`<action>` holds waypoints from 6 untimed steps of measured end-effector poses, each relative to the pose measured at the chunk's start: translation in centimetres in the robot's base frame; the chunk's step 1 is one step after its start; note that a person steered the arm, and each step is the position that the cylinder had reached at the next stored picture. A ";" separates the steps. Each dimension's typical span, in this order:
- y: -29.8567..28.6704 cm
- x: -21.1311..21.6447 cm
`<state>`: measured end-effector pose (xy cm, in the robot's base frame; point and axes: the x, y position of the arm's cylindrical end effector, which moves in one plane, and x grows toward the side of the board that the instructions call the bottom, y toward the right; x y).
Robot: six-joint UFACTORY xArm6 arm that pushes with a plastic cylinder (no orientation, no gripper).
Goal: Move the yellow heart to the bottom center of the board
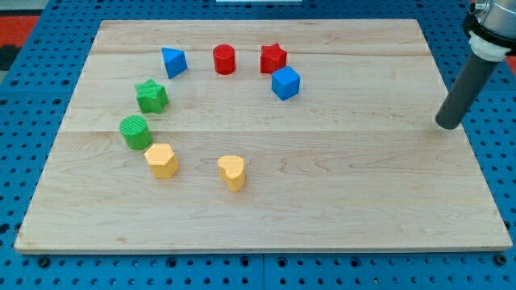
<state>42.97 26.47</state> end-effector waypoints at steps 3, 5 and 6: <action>-12.0 -0.7; -26.8 1.3; -32.4 3.8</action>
<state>46.81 -5.88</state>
